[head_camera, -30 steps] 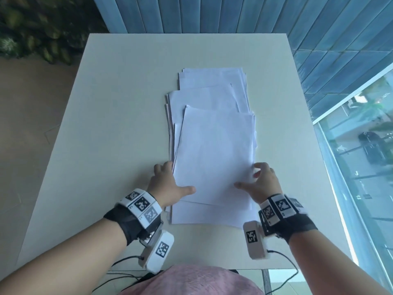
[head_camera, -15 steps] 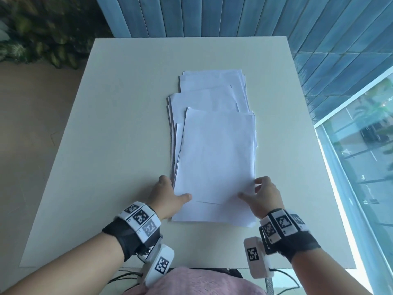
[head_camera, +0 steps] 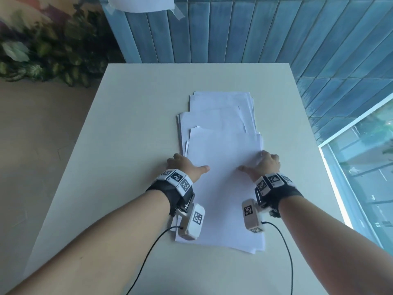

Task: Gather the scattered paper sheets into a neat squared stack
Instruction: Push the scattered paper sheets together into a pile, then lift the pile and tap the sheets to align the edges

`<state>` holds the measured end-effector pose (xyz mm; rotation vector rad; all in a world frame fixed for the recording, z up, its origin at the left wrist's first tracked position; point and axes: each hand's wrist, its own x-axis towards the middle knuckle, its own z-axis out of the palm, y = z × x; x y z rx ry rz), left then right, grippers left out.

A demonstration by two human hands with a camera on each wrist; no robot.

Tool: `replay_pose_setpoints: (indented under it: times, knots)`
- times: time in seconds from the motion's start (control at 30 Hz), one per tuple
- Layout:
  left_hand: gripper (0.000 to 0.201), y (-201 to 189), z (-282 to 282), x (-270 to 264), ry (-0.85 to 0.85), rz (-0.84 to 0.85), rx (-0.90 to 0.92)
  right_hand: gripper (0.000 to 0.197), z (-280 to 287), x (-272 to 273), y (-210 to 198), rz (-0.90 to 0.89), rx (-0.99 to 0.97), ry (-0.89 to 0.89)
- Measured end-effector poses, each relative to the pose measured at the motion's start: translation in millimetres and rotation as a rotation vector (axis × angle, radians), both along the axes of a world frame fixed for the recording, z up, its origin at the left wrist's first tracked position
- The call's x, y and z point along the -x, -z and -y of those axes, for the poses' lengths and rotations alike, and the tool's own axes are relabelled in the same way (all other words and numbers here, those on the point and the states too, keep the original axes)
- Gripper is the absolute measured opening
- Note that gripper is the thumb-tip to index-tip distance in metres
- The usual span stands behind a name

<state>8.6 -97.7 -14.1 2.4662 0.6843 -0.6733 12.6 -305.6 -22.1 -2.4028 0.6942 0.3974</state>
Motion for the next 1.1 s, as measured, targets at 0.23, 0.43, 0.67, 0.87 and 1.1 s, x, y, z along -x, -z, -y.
replay_pose_setpoints:
  times: [0.23, 0.43, 0.67, 0.87, 1.1]
  knots:
    - [0.098, 6.1, -7.4, -34.7, -0.068, -0.096, -0.046, 0.066, -3.7, -32.8, 3.5, -0.078, -0.181, 0.134]
    - [0.091, 4.3, -2.5, -43.6, -0.044, -0.111, -0.119, 0.07, -18.0, -43.6, -3.2, -0.137, -0.092, 0.16]
    - [0.083, -0.8, -11.2, -60.2, -0.1, -0.017, 0.115, 0.058, -16.2, -56.8, -19.0, -0.156, -0.345, 0.319]
    - [0.071, 10.2, -34.5, -61.8, -0.154, -0.023, 0.314, 0.028, -8.1, -55.3, -16.3, -0.192, -0.48, 0.234]
    - [0.058, 7.3, -31.5, -51.3, -0.151, 0.048, 0.391, 0.033, -14.5, -39.7, -17.3, -0.043, -0.392, 0.019]
